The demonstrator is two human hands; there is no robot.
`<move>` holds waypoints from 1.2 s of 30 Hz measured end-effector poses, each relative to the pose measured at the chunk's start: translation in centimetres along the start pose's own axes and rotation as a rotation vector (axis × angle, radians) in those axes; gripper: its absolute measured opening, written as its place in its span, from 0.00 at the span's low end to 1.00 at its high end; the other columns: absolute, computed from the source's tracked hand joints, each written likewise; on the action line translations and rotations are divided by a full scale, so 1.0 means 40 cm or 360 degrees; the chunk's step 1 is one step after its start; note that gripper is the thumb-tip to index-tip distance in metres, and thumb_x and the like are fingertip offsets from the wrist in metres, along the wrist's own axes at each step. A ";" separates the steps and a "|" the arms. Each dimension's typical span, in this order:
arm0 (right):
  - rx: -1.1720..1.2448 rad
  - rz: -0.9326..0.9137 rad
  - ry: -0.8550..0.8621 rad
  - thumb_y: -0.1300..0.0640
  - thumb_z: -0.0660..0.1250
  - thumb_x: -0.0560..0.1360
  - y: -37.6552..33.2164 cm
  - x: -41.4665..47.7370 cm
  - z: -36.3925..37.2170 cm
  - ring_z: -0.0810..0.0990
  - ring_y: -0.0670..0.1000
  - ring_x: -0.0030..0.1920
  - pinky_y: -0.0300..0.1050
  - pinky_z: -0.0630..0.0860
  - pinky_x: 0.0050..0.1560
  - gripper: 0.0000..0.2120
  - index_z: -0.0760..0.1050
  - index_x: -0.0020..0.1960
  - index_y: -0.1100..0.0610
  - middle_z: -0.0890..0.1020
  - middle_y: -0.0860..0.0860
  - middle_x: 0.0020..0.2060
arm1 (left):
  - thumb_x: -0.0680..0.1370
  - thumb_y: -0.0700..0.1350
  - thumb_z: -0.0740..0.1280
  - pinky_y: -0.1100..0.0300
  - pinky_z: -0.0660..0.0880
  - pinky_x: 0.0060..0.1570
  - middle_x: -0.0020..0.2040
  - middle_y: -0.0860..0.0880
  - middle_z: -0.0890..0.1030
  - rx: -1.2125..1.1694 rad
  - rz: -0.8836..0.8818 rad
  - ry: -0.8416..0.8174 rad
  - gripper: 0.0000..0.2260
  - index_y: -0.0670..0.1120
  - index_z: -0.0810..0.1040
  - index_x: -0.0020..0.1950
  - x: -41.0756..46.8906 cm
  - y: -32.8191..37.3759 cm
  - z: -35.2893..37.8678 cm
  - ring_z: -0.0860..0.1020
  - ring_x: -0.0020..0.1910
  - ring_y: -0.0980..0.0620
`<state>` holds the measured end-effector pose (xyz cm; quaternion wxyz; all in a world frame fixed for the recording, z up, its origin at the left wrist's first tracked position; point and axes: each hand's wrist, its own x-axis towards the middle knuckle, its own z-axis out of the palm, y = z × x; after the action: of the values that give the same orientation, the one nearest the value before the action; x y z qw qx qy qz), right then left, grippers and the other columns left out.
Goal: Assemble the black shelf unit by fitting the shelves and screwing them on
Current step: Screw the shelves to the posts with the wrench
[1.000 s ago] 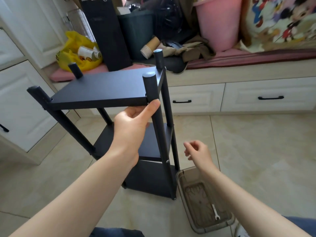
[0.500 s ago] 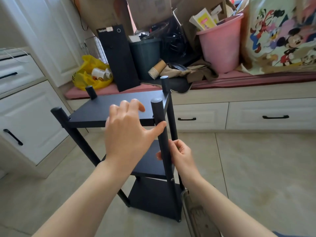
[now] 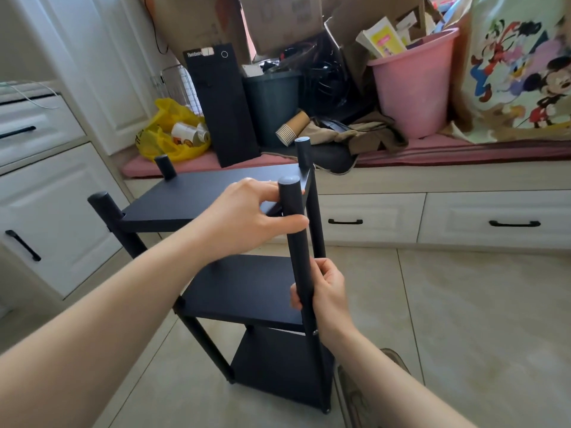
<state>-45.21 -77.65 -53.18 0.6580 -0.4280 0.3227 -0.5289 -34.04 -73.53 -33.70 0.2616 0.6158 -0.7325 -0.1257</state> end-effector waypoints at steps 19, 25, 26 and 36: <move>-0.0422 -0.0108 -0.0323 0.52 0.67 0.80 -0.052 0.194 0.421 0.76 0.52 0.21 0.41 0.69 0.20 0.14 0.70 0.52 0.64 0.79 0.63 0.33 | 0.74 0.46 0.76 0.68 0.79 0.46 0.46 0.53 0.88 -0.0761 -0.0464 0.0845 0.05 0.51 0.86 0.50 -0.086 -0.356 -0.299 0.85 0.48 0.57; -0.0672 -0.0234 -0.0505 0.52 0.66 0.80 -0.045 0.198 0.490 0.77 0.51 0.22 0.42 0.71 0.19 0.11 0.71 0.51 0.61 0.80 0.58 0.30 | 0.74 0.47 0.76 0.72 0.76 0.40 0.44 0.53 0.87 -0.0952 -0.0572 0.1127 0.07 0.49 0.86 0.51 -0.181 -0.429 -0.305 0.85 0.44 0.59; -0.0704 -0.0252 -0.0524 0.52 0.66 0.80 -0.039 0.193 0.492 0.78 0.51 0.22 0.42 0.72 0.20 0.12 0.71 0.51 0.61 0.80 0.59 0.31 | 0.74 0.47 0.76 0.72 0.76 0.38 0.44 0.53 0.87 -0.1006 -0.0601 0.1155 0.07 0.49 0.86 0.51 -0.202 -0.442 -0.300 0.85 0.43 0.59; -0.1218 -0.0336 -0.0621 0.47 0.65 0.79 0.089 0.120 0.414 0.77 0.45 0.21 0.36 0.69 0.21 0.08 0.69 0.49 0.51 0.80 0.53 0.28 | 0.61 0.51 0.79 0.63 0.77 0.54 0.55 0.48 0.86 -0.1669 -0.0858 0.1189 0.18 0.49 0.88 0.50 -0.420 -0.595 -0.068 0.84 0.57 0.51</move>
<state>-28.07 -78.39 -49.23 0.4431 -0.7633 0.3195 -0.3448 -10.91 -61.90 -47.32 0.7185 0.5706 -0.2577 -0.3031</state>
